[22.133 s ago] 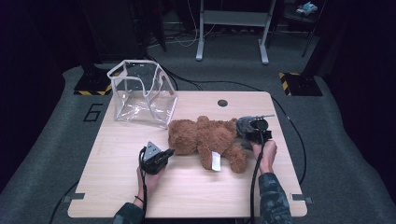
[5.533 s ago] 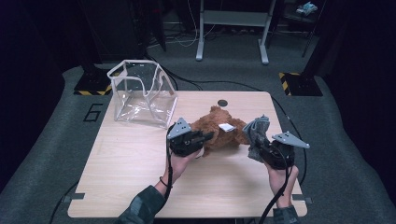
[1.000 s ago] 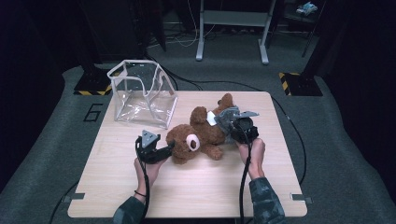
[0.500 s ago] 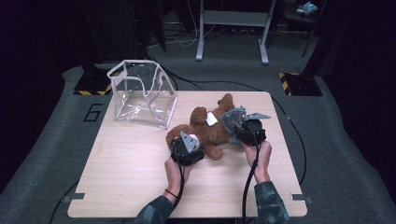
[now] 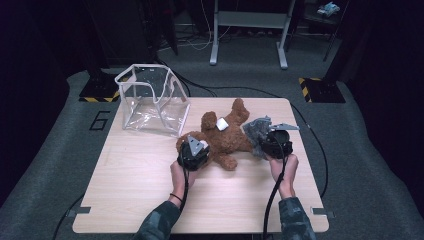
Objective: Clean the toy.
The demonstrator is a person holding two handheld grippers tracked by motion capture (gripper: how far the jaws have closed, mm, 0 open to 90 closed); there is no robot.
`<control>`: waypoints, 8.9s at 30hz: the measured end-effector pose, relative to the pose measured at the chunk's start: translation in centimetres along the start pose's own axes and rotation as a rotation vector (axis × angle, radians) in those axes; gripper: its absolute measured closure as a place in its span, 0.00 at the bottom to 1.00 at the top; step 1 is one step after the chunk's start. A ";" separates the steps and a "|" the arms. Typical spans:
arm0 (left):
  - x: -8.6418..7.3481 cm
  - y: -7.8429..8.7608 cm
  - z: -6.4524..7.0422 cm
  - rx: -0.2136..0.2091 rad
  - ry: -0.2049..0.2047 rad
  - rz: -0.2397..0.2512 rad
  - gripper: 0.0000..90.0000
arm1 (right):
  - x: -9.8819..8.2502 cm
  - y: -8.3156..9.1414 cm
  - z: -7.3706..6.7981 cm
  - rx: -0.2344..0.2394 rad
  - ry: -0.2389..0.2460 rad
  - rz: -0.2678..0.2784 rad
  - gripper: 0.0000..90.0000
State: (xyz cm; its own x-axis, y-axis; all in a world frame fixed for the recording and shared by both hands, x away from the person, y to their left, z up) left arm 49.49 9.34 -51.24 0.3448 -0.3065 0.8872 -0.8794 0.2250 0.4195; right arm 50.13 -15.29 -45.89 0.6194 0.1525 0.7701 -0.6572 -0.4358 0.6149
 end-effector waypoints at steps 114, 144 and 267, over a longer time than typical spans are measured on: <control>-7.9 3.1 -4.3 -0.371 0.262 -0.128 0.93 | -8.3 -7.0 -18.0 0.240 0.289 -0.203 0.84; -8.3 2.0 -3.6 -0.292 0.167 -0.237 0.93 | 0.9 -3.9 -10.5 0.033 0.220 -0.060 0.83; -8.3 2.0 -3.6 -0.246 0.136 -0.233 0.77 | 1.1 -5.7 -6.7 -0.016 0.159 -0.106 0.84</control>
State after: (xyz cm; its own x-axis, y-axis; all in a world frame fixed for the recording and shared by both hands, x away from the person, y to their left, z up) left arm 46.10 15.66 -57.07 0.5819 -0.2541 0.7725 -0.6722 0.3845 0.6328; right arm 51.66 -6.73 -47.44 0.6107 0.3357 0.7172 -0.5992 -0.3962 0.6957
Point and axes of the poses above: each handheld gripper's, and its own axes: y roughly backward along the jaws, x roughly out of its top, z roughly to its right, the point moved 7 cm from there along -y, roughly forward along the jaws, and after that the axes turned 12 degrees about x, right-handed, at the moved point
